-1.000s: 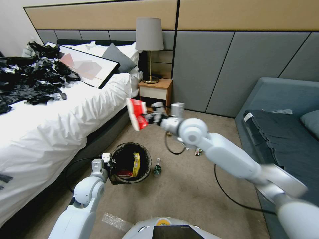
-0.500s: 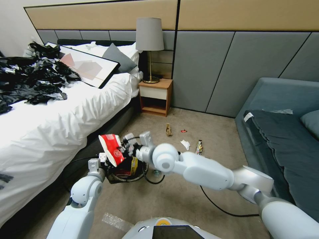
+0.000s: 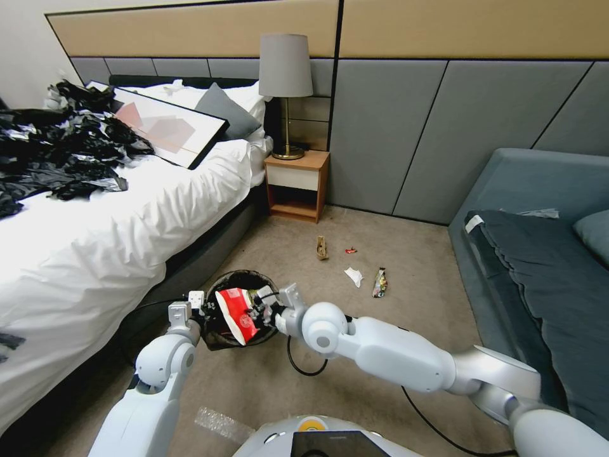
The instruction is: Pick up the trash bin, then pick up the garbage from the floor and place it into the trash bin.
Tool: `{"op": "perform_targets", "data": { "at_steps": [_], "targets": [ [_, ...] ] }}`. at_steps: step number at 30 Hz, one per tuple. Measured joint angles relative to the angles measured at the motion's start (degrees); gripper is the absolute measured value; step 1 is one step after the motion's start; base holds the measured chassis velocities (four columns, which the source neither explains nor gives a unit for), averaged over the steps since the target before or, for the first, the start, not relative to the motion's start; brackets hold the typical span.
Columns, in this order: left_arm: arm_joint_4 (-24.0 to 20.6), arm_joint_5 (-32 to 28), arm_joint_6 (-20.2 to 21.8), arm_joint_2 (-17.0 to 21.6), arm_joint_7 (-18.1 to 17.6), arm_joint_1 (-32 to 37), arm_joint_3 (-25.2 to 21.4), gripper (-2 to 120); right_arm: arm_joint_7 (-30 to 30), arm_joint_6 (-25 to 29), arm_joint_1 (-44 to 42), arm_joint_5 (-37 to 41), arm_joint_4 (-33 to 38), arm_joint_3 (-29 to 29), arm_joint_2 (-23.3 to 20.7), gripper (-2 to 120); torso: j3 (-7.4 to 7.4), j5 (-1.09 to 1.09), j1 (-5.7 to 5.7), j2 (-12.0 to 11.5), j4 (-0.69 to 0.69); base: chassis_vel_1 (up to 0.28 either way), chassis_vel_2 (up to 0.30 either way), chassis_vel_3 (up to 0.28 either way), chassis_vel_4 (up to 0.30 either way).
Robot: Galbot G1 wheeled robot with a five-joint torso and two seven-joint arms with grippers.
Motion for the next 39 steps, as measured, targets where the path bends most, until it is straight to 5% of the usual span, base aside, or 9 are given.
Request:
{"op": "perform_targets", "data": {
  "at_steps": [5, 29, 39],
  "targets": [
    [0.0, 0.0, 0.0, 0.0, 0.1, 0.0, 0.0, 0, 0.0, -0.4, 0.2, 0.1, 0.0, 0.4, 0.4, 6, 0.00, 0.00, 0.00, 0.0, 0.00, 0.000, 0.000, 0.000, 0.000],
    [0.4, 0.5, 0.0, -0.3, 0.3, -0.1, 0.7, 0, 0.7, 1.0, 1.8, 1.0, 0.3, 4.0, 1.4, 97, 0.00, 0.00, 0.00, 0.0, -0.01, 0.000, 0.000, 0.000, 0.000],
    [0.3, 0.4, 0.0, 0.3, 0.4, -0.3, 0.4, 0, 1.0, 1.9, 9.2, 2.9, 4.8, 11.2, 0.3, 100, 0.00, 0.01, 0.01, 0.0, 0.00, 0.000, 0.000, 0.000, 0.000]
  ]
}}
